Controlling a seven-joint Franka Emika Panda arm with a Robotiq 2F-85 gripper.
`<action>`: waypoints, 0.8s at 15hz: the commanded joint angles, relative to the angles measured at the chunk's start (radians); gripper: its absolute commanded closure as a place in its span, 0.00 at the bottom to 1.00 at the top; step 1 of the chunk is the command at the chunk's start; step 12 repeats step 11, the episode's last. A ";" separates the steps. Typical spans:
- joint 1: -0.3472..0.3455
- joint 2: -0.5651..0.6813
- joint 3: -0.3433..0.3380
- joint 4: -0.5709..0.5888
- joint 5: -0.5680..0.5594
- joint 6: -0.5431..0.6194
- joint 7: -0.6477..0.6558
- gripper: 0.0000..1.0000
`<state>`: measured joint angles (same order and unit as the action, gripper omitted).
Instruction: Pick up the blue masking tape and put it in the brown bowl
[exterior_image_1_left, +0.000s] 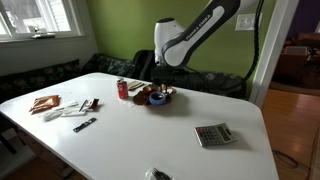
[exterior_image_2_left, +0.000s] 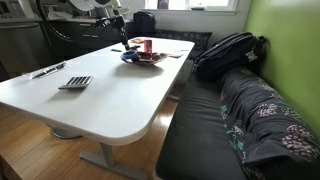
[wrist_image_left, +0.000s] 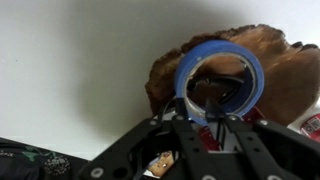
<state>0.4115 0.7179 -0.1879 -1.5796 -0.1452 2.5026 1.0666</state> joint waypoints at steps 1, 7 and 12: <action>-0.004 -0.006 0.016 -0.028 -0.030 0.020 0.029 0.40; 0.052 -0.025 0.118 0.001 -0.091 -0.045 -0.129 0.00; 0.076 -0.006 0.156 0.021 -0.070 -0.027 -0.133 0.00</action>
